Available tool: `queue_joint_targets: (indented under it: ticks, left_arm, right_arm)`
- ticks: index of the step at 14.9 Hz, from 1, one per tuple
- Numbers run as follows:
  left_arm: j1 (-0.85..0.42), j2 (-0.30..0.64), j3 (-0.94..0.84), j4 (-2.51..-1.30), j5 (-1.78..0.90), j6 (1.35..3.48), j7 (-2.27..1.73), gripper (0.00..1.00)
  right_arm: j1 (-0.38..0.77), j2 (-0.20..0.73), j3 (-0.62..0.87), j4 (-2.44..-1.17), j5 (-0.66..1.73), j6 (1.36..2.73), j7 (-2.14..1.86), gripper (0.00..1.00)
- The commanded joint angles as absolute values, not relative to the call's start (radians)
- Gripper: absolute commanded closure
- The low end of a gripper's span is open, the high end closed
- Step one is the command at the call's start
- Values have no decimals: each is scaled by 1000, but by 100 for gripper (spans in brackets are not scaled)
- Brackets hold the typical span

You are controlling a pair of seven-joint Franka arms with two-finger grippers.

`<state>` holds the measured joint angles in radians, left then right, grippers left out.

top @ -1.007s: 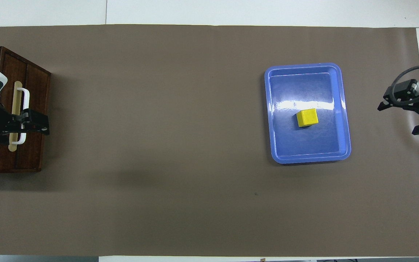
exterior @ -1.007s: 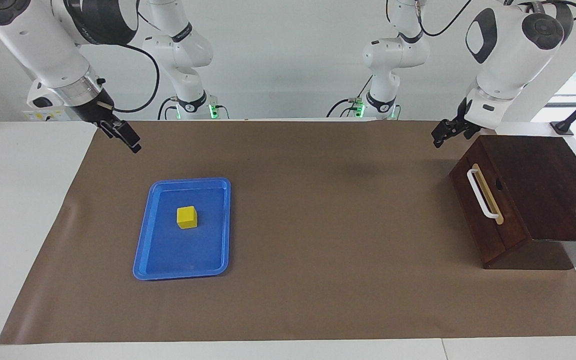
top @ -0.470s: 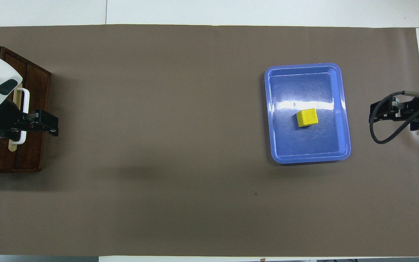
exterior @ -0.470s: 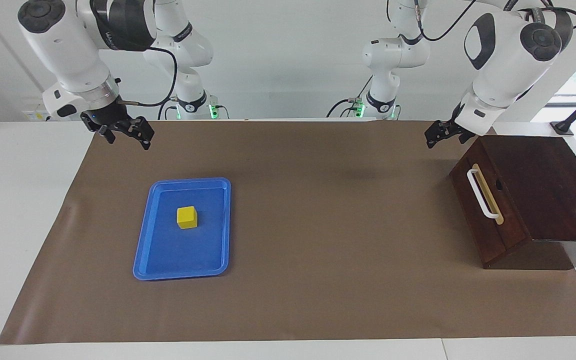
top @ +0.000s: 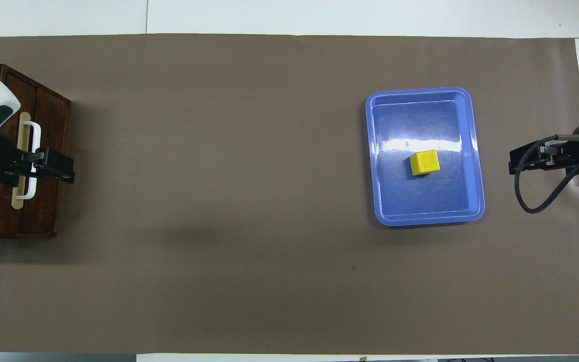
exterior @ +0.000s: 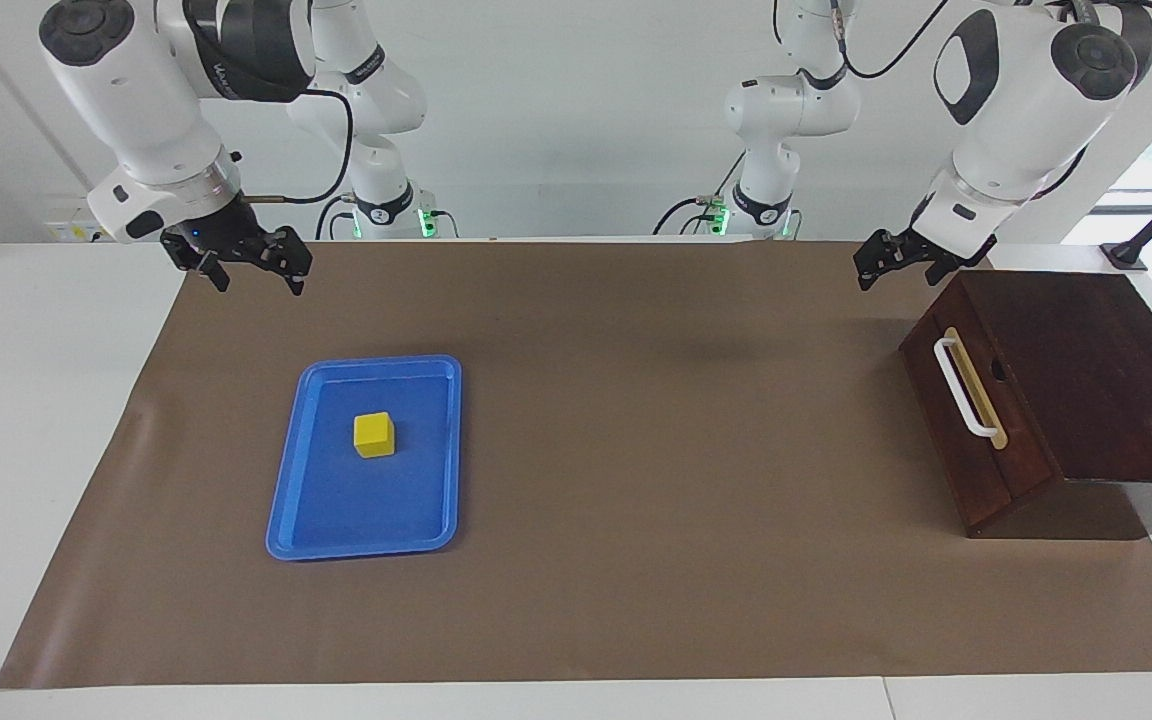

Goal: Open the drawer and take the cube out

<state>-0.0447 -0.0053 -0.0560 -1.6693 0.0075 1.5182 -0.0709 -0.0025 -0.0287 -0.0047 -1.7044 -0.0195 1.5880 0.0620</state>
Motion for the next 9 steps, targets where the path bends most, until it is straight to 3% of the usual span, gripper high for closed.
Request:
queue_joint_targets:
  ticks: [1,9]
  left_arm:
    - [-49,9,-44,-1638,-2,1505,-45,0]
    - [-35,9,-44,-1598,-2,1445,-2,0]
  right_arm:
    - [-11,-46,0,-1724,-32,1601,35,0]
    - [-18,-44,0,-1721,-32,1603,28,0]
